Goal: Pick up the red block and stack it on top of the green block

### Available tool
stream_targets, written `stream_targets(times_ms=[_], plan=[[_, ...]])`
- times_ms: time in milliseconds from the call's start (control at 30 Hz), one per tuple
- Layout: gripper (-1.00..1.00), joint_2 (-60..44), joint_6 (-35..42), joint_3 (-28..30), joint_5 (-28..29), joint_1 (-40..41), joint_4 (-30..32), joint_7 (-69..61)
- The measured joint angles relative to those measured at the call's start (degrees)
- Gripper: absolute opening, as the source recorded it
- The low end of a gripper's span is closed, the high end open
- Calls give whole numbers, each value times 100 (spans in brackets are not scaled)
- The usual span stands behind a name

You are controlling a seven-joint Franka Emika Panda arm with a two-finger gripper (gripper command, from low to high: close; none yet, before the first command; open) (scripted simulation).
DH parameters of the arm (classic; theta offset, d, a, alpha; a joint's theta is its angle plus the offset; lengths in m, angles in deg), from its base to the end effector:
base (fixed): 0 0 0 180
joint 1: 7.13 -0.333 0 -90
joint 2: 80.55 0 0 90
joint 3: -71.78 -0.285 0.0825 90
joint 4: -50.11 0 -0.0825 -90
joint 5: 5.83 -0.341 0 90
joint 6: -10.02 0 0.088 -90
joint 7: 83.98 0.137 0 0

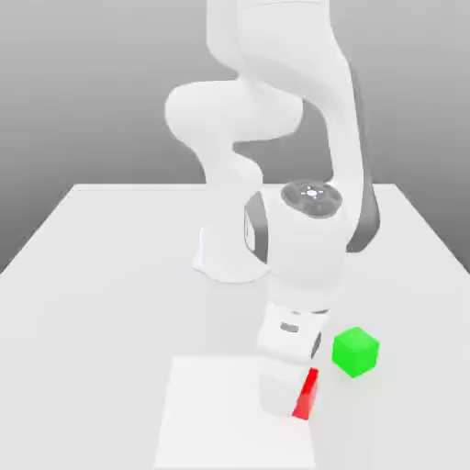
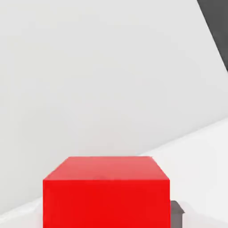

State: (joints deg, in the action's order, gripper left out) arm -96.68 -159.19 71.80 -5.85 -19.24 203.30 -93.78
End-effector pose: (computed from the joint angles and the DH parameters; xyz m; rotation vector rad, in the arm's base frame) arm 0.3818 0.0817 0.1269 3.0845 0.5960 -0.0030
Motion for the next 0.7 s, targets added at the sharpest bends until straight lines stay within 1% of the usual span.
stream_targets(times_ms=[67, 200, 267, 533, 700], plan=[[-100, 195, 163, -12, -7, 11, 27, -3], [-100, 951, 808, -20, -7, 21, 138, -4], [-100, 1258, 1047, -54, -45, -49, 201, 218], [-100, 1886, 1346, -360, -374, -497, 466, 2486], [-100, 2202, 1465, -629, -489, -629, 645, 4049]])
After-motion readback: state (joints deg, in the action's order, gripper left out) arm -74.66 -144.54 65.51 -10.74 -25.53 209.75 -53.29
